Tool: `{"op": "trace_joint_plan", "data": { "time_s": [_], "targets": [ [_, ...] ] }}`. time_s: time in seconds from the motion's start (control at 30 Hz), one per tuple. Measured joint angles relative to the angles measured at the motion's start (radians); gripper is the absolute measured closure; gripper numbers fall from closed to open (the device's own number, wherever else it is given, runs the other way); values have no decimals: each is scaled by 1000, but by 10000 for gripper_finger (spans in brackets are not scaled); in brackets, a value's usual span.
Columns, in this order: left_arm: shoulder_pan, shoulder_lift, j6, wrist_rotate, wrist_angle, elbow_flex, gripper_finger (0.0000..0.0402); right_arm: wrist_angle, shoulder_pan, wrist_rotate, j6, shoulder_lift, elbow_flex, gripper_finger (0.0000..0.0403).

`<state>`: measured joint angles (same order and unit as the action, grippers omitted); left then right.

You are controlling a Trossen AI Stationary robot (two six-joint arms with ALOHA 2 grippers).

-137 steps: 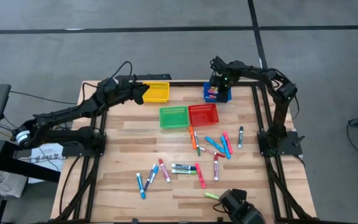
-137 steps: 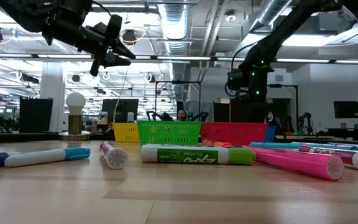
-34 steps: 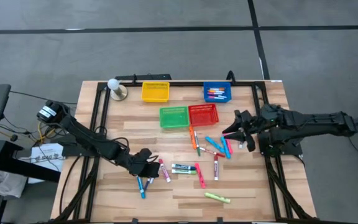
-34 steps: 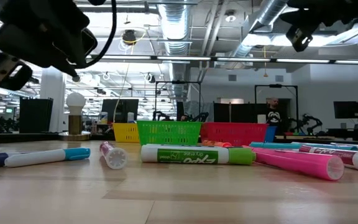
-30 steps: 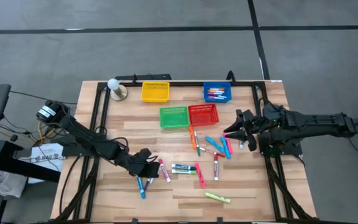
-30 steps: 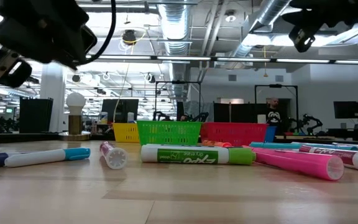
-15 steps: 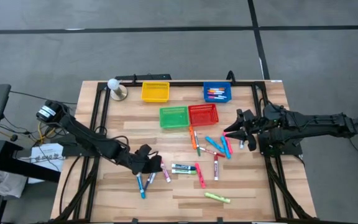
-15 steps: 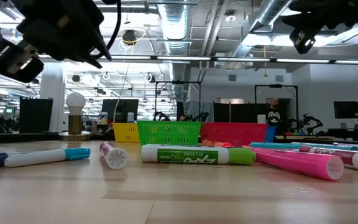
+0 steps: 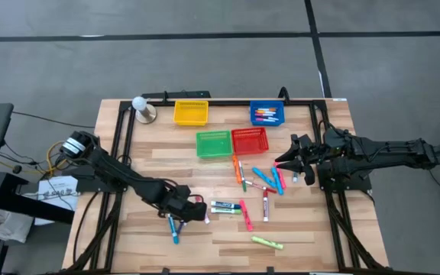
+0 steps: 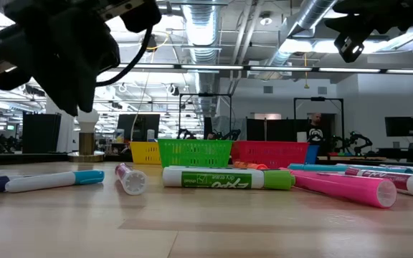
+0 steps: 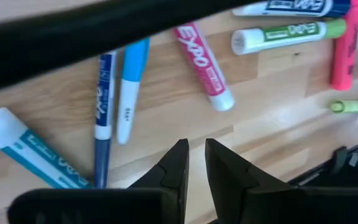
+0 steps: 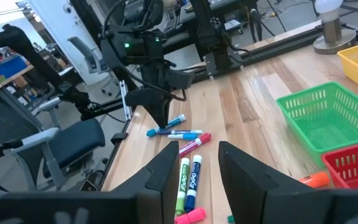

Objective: Pick & Place Markers
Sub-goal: Put the small blue highlighter pen into the blue bin

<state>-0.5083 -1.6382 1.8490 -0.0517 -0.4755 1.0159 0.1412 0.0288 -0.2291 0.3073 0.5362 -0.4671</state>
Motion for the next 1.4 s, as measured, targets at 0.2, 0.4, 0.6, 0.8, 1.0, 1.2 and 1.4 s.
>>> {"op": "trace_joint_plan", "data": {
  "time_s": [0.2, 0.4, 0.6, 0.8, 1.0, 1.2, 1.4],
  "targets": [
    [7, 0, -4, -4, -3, -1, 348, 0, 0, 0, 3, 0, 0, 301],
    [5, 0, -9, -55, 2, -1, 348, 0, 0, 0, 8, 0, 0, 301],
    [5, 0, 13, -60, 1, -1, 348, 4, 0, 0, 8, 0, 0, 301],
    [5, 0, 18, -60, -3, -1, 348, 15, 0, -1, 8, 0, 0, 301],
    [5, 0, 18, -59, -7, -1, 344, 15, 0, -1, 8, 0, 0, 301],
    [5, 0, 10, -48, -8, -1, 290, 15, 0, -1, 8, 0, -1, 301],
    [5, 0, 7, -48, -5, -2, 226, 15, 0, -1, 9, 0, -1, 301]
  ]
}}
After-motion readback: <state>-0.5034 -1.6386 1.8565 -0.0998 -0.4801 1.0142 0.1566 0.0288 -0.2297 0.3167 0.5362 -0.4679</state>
